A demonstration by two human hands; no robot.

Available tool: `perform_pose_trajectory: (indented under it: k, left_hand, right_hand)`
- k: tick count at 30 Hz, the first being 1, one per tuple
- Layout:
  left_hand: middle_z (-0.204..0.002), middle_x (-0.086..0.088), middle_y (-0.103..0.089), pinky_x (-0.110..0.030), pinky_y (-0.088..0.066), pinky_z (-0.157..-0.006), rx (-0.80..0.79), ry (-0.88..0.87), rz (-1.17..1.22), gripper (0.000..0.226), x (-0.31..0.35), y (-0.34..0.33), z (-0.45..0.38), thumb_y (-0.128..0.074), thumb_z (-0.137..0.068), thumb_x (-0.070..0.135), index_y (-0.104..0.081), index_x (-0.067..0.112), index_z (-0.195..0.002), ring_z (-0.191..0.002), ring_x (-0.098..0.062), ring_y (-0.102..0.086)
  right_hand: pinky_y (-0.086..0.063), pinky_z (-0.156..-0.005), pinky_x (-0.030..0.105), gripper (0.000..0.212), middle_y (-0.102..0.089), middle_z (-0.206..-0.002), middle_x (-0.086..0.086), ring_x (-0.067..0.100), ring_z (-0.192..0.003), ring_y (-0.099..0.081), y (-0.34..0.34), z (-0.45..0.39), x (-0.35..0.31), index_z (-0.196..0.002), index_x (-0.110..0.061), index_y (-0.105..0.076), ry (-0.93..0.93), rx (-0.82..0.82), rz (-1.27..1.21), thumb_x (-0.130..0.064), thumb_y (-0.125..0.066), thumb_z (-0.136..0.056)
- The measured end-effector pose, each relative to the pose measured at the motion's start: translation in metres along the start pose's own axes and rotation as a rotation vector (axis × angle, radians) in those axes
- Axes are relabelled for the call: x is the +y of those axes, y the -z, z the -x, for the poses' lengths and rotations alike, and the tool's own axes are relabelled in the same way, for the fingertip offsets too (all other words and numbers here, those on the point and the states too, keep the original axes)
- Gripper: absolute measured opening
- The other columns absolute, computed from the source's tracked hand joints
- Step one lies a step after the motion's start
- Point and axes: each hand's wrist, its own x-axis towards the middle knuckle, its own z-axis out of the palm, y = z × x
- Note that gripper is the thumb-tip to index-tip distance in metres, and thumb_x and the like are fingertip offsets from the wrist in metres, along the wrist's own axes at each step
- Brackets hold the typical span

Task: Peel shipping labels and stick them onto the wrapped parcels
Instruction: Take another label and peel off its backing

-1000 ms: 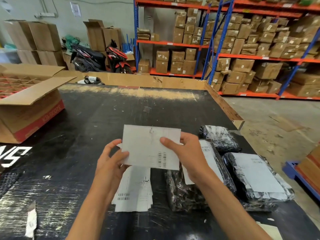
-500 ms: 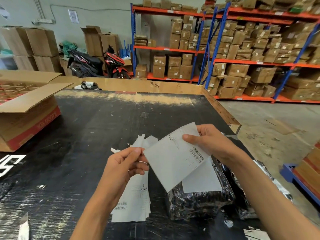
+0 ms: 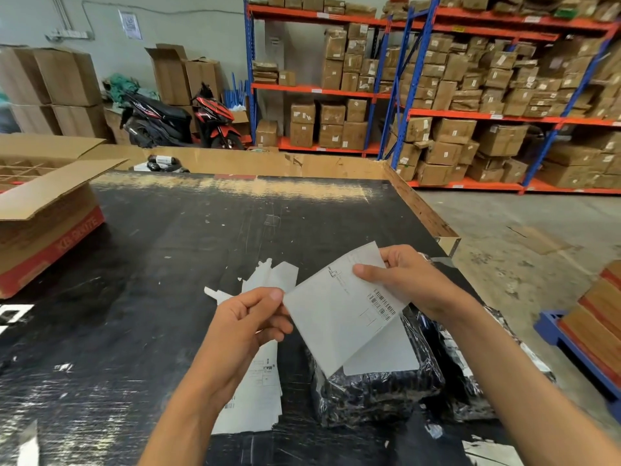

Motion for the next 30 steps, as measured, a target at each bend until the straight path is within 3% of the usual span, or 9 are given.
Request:
perform_pose_trajectory:
  k: [3, 6, 8, 10, 13, 20, 26, 30]
  left_hand:
    - [-0.078, -0.006, -0.07, -0.019, -0.052, -0.057, -0.038, 0.028, 0.09, 0.023, -0.001, -0.008, 0.0, -0.065, -0.083, 0.029, -0.077, 0.01, -0.082, -0.061, -0.01, -0.061]
    - [-0.083, -0.01, -0.071, -0.019, -0.055, -0.059, -0.03, 0.021, 0.16, 0.025, -0.002, -0.023, -0.002, -0.065, -0.083, 0.028, -0.077, 0.007, -0.088, -0.063, -0.01, -0.064]
    - [-0.083, -0.01, -0.073, -0.019, -0.056, -0.062, 0.0, -0.004, 0.189, 0.024, -0.004, -0.036, -0.003, -0.063, -0.084, 0.028, -0.079, 0.01, -0.085, -0.066, -0.011, -0.067]
    - [-0.085, -0.01, -0.074, -0.021, -0.057, -0.067, 0.034, -0.038, 0.183, 0.024, -0.006, -0.048, -0.005, -0.063, -0.085, 0.03, -0.079, 0.012, -0.086, -0.073, -0.012, -0.069]
    - [-0.093, -0.015, -0.076, -0.025, -0.057, -0.076, 0.064, -0.088, 0.116, 0.028, -0.009, -0.061, -0.006, -0.06, -0.089, 0.033, -0.078, 0.012, -0.094, -0.084, -0.019, -0.071]
    - [-0.08, -0.007, -0.074, -0.029, -0.058, -0.078, 0.047, -0.171, -0.065, 0.026, -0.013, -0.076, -0.004, -0.057, -0.096, 0.031, -0.075, 0.014, -0.088, -0.082, -0.018, -0.071]
    - [-0.083, -0.004, -0.076, -0.024, -0.058, -0.071, 0.002, -0.23, -0.135, 0.024, -0.015, -0.08, -0.003, -0.059, -0.093, 0.029, -0.073, 0.01, -0.089, -0.081, -0.015, -0.072]
    - [-0.082, 0.002, -0.073, -0.026, -0.057, -0.07, -0.042, -0.283, -0.187, 0.027, -0.017, -0.08, -0.005, -0.054, -0.094, 0.03, -0.069, 0.007, -0.093, -0.079, -0.011, -0.069]
  right_hand:
    - [-0.062, -0.077, 0.036, 0.025, -0.078, -0.104, 0.005, 0.025, -0.095, -0.075, -0.004, 0.001, 0.001, -0.116, -0.019, -0.068, 0.09, 0.102, 0.059, -0.022, -0.072, -0.092]
    - [-0.046, -0.08, 0.018, 0.045, -0.058, -0.116, -0.007, 0.012, -0.105, -0.058, -0.013, 0.003, 0.004, -0.121, -0.036, -0.055, 0.267, 0.367, 0.387, -0.032, -0.079, -0.084]
    - [-0.039, -0.076, 0.012, 0.037, -0.055, -0.111, -0.01, 0.005, -0.099, -0.053, -0.02, 0.01, 0.001, -0.111, -0.041, -0.058, 0.392, 0.448, 0.417, -0.037, -0.08, -0.082]
    - [-0.044, -0.069, 0.016, 0.019, -0.067, -0.096, -0.005, 0.012, -0.083, -0.061, -0.025, 0.019, -0.002, -0.097, -0.034, -0.069, 0.472, 0.368, 0.306, -0.038, -0.079, -0.082]
    - [-0.055, -0.072, 0.038, 0.023, -0.075, -0.085, 0.003, 0.024, -0.079, -0.07, -0.031, 0.036, -0.007, -0.09, -0.025, -0.076, 0.487, 0.174, 0.182, -0.043, -0.081, -0.077]
    - [-0.058, -0.07, 0.028, 0.031, -0.078, -0.082, 0.001, 0.016, -0.078, -0.074, -0.031, 0.058, -0.008, -0.091, -0.017, -0.079, 0.479, 0.202, 0.238, -0.038, -0.087, -0.069]
    - [-0.062, -0.075, 0.029, 0.019, -0.08, -0.083, 0.003, 0.016, -0.079, -0.077, -0.031, 0.066, -0.003, -0.093, -0.01, -0.081, 0.438, 0.209, 0.195, -0.022, -0.084, -0.079]
    - [-0.056, -0.064, 0.022, 0.005, -0.079, -0.076, 0.006, 0.011, -0.068, -0.072, -0.032, 0.066, 0.0, -0.086, -0.009, -0.081, 0.422, 0.251, 0.151, -0.013, -0.077, -0.087]
